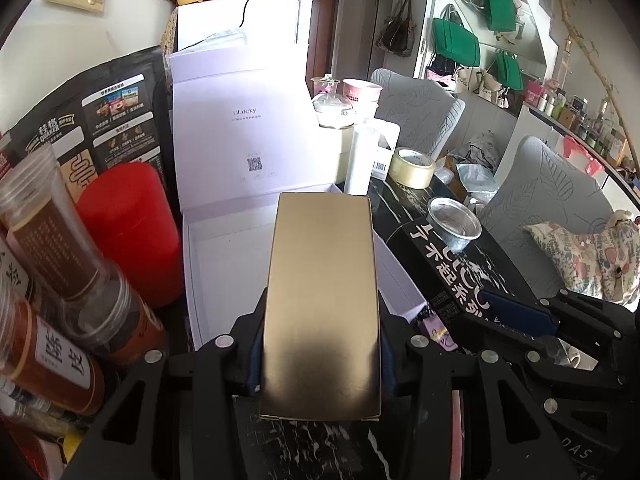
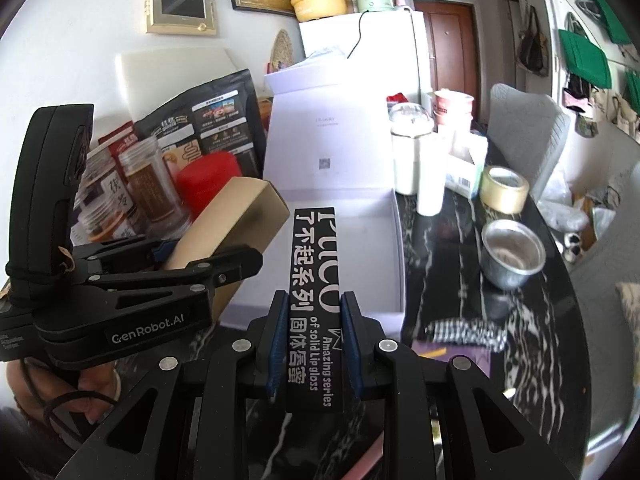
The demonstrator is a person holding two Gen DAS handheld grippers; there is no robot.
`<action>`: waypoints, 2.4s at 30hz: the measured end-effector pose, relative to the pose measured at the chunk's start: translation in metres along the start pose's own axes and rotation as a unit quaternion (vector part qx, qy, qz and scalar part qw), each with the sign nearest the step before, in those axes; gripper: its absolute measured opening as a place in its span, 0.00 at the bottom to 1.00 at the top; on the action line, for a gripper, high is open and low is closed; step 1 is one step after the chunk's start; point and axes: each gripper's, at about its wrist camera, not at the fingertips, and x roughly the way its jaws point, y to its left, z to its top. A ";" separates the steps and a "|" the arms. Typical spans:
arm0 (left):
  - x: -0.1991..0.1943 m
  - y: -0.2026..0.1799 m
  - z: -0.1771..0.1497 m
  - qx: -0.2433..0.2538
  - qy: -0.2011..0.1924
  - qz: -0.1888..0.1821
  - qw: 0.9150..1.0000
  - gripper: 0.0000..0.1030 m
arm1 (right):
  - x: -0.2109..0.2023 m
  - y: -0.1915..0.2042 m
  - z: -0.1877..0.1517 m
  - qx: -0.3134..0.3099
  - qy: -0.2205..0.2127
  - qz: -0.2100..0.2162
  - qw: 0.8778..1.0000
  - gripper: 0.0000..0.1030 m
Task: Organize rigid objects
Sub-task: 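Carry the gold box and black box into the open white box with both tools, then lower both boxes into the white box and open both tools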
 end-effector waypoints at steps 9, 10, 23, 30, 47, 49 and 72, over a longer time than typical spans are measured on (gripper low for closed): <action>0.021 0.016 0.030 -0.019 -0.011 0.006 1.000 0.43 | 0.019 -0.006 0.030 -0.017 -0.009 0.008 1.000 0.25; 0.023 0.018 0.033 -0.022 -0.014 0.008 1.000 0.43 | 0.021 -0.006 0.034 -0.020 -0.010 0.008 1.000 0.25; 0.067 0.029 0.060 -0.022 0.004 0.030 0.999 0.43 | 0.071 -0.024 0.061 -0.025 0.007 0.015 1.000 0.25; 0.104 0.039 0.055 -0.034 0.041 0.048 0.997 0.43 | 0.112 -0.037 0.065 -0.013 0.043 0.022 0.999 0.25; 0.157 0.058 0.041 -0.034 0.101 0.095 0.990 0.43 | 0.158 -0.049 0.062 -0.004 0.078 -0.015 0.997 0.25; 0.161 0.058 0.038 -0.032 0.110 0.098 0.989 0.43 | 0.161 -0.052 0.061 -0.003 0.083 -0.018 0.996 0.25; 0.171 0.043 0.040 -0.028 0.130 0.109 0.985 0.43 | 0.161 -0.058 0.056 -0.019 0.097 -0.058 0.993 0.45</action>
